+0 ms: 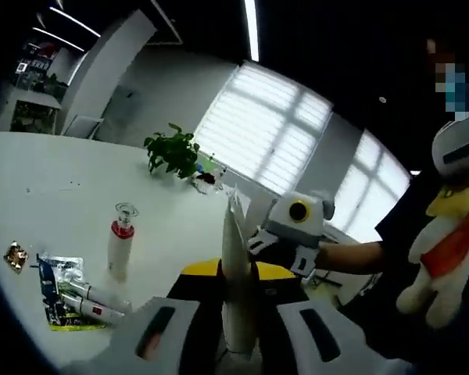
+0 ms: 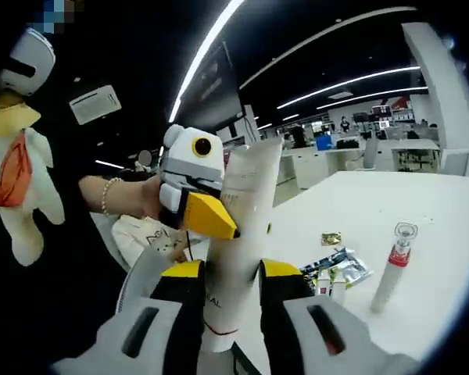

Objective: Arrange the skincare products in the storage area until every visible bottle or jar stands upright without overlapping.

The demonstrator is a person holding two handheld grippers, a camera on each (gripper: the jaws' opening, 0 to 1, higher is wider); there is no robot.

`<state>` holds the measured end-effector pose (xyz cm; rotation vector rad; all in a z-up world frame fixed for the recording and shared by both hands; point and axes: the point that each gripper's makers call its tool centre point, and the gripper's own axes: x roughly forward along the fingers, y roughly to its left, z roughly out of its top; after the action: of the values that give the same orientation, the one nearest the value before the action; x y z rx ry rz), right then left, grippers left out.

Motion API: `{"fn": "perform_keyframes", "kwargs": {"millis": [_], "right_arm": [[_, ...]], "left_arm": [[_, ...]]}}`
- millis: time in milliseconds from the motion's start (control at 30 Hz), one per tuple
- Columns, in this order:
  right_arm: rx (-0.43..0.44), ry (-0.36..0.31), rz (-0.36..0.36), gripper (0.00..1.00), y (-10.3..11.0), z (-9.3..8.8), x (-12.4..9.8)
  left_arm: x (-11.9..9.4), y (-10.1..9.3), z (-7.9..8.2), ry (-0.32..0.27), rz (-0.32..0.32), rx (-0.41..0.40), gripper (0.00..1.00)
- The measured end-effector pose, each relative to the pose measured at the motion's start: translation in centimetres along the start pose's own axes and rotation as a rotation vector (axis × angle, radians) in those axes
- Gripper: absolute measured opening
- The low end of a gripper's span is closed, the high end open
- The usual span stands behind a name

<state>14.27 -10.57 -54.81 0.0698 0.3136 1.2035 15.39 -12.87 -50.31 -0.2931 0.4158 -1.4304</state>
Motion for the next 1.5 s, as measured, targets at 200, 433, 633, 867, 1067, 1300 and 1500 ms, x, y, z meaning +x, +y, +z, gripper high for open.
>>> {"fn": "perform_keyframes", "kwargs": {"millis": [200,433,633,867,1067,1300,1500], "right_arm": [[-0.085,0.045,-0.002,0.24,-0.5,0.3,0.0],[-0.189,0.091,-0.092,0.23,-2.2,-0.1,0.7],[-0.220,0.139,-0.138,0.23,-4.9,-1.1,1.2],[-0.247,0.167,-0.182,0.23,-7.9,-1.4,1.8],[-0.251,0.195,-0.199,0.23,-10.2,-2.0,2.2],[-0.256,0.236,-0.224,0.23,-12.1,-3.3,2.6],[-0.231,0.233,-0.240,0.23,-13.4,-3.9,2.6]], "left_arm": [[0.3,0.3,0.2,0.036,0.009,0.110,0.07],[0.8,1.7,-0.2,0.100,0.052,0.246,0.08],[1.9,3.7,-0.8,0.146,0.086,0.303,0.08],[2.4,6.4,-0.6,0.168,0.112,0.308,0.09],[3.3,8.5,-0.8,0.199,0.127,0.333,0.09],[4.1,10.7,-1.8,0.263,0.143,0.394,0.09],[4.6,11.6,-2.0,0.286,0.133,0.403,0.09]]}}
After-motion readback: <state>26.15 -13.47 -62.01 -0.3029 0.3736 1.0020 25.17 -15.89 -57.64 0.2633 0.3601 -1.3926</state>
